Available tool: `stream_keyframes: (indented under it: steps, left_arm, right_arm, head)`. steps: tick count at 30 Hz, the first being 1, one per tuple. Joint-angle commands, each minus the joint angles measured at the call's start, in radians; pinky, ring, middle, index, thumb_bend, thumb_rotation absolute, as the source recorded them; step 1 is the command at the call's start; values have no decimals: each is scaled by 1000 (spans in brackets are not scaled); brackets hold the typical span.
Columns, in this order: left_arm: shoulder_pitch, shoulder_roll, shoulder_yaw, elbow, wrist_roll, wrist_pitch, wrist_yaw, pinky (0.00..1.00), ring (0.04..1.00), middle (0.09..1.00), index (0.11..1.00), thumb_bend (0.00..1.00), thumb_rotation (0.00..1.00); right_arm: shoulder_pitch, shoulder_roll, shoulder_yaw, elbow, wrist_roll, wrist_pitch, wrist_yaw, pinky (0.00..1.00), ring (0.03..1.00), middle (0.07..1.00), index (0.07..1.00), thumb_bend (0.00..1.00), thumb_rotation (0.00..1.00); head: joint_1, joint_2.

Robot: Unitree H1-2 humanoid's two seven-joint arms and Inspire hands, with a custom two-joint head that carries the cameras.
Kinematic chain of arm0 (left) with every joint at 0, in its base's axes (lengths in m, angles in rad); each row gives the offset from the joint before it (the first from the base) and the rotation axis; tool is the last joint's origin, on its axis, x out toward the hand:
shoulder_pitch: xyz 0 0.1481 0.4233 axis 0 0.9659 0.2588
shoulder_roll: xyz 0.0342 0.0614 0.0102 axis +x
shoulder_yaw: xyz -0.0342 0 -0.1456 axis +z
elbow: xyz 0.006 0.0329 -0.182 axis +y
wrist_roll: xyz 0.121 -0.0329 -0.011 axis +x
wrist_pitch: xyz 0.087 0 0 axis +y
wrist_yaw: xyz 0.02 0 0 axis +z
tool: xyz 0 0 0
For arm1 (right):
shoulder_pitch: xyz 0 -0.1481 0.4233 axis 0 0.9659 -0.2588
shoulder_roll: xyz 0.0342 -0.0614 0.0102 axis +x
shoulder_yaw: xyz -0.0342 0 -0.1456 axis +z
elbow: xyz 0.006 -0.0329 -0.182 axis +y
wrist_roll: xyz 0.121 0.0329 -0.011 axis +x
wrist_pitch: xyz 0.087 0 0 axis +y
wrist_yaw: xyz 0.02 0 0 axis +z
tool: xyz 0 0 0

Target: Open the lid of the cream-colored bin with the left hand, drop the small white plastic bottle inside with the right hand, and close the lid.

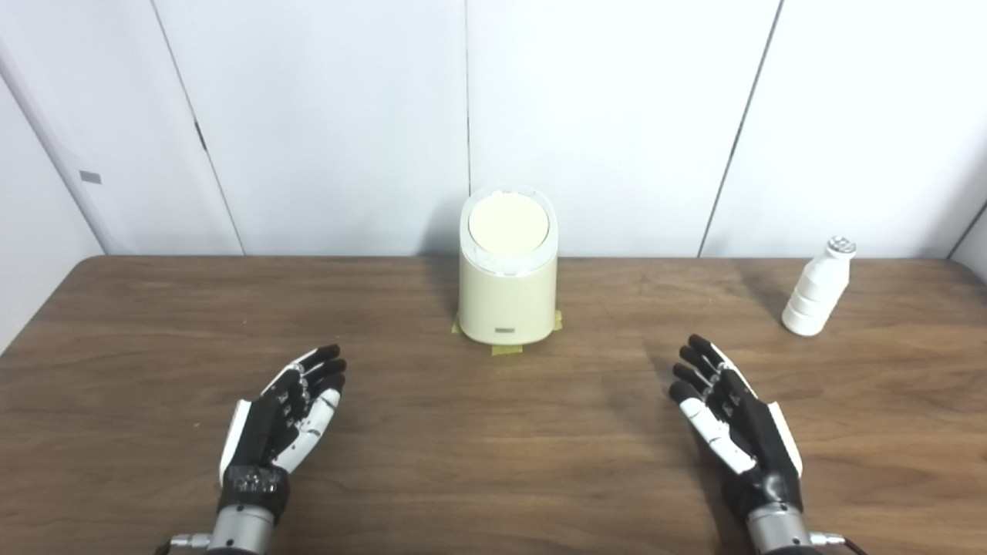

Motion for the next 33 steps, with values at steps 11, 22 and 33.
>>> stream_keyframes:
  steps: [11,22,33]
  left_arm:
    - [-9,3,2,-18,-8,-24,4,789,791,791,827,372,388]
    - [-32,-12,7,-35,-16,0,17,767,788,789,828,434,337]
    - [-229,9,-40,-115,71,140,24,782,801,813,837,690,262]
  right_arm:
    - [-20,4,-2,-25,10,-18,1,758,844,870,856,510,443]
    - [-18,2,0,-22,7,-21,2,758,843,870,859,527,456]
    - [-17,1,4,-22,1,-21,6,759,842,872,856,507,424]
  head:
    - [-1,0]
    - [6,-11]
    - [11,-11]
